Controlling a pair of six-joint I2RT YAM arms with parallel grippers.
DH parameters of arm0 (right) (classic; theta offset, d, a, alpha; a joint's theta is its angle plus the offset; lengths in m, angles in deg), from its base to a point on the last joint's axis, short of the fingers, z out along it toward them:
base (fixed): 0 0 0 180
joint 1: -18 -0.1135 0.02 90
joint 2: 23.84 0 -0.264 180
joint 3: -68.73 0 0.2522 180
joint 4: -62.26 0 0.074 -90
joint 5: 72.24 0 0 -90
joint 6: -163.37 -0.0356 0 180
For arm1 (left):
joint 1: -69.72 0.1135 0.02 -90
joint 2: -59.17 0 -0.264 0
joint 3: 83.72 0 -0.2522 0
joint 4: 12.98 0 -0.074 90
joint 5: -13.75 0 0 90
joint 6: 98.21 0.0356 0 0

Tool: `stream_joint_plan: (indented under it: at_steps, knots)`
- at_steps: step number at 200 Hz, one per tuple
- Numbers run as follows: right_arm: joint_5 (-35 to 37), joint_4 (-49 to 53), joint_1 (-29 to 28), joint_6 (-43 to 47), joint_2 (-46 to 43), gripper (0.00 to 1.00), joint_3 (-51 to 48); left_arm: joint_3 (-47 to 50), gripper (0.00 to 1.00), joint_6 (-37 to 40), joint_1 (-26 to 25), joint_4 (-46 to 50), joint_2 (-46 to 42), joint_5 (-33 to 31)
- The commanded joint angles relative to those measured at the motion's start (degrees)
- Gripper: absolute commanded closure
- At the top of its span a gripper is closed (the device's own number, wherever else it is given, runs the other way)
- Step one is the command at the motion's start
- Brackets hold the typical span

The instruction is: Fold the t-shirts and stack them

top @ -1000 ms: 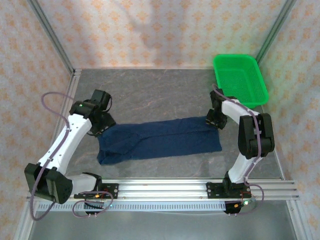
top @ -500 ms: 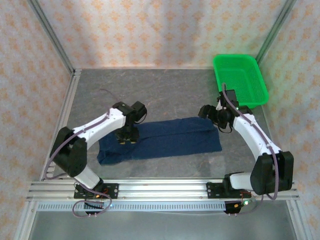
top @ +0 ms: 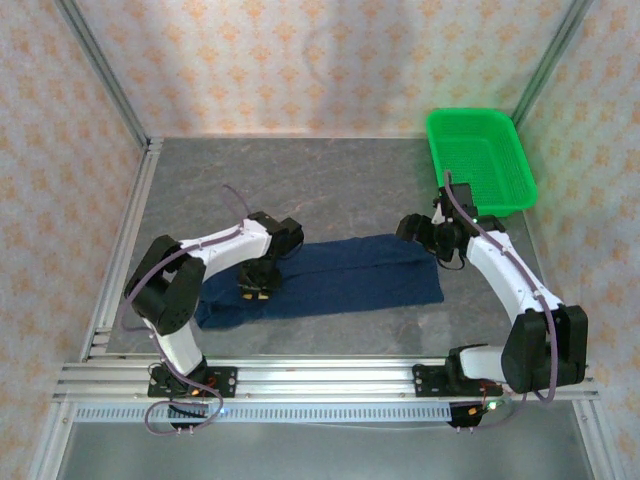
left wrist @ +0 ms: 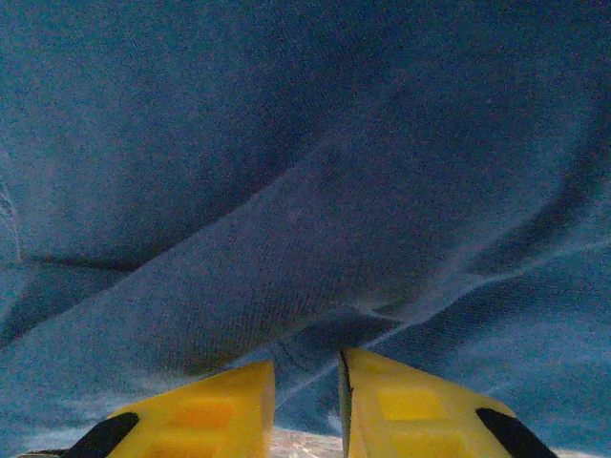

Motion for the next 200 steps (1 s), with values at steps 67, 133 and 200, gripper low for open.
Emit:
stream_joint_plan:
  at_steps: [67,133,200]
  knots:
    - [0.9,-0.1,-0.2,1.2,-1.4,0.14,-0.5,3.9,0.80,0.8,-0.4,-4.0,3.7,-1.7]
    - [1.6,-0.2,-0.2,1.2,-1.5,0.14,0.0,1.7,1.00,0.1,-0.6,-2.8,1.5,-0.5]
    - [2.0,-1.1,-0.2,0.9,-0.8,0.14,-0.3,-0.7,1.00,-2.7,-3.0,-2.4,-4.2,7.3]
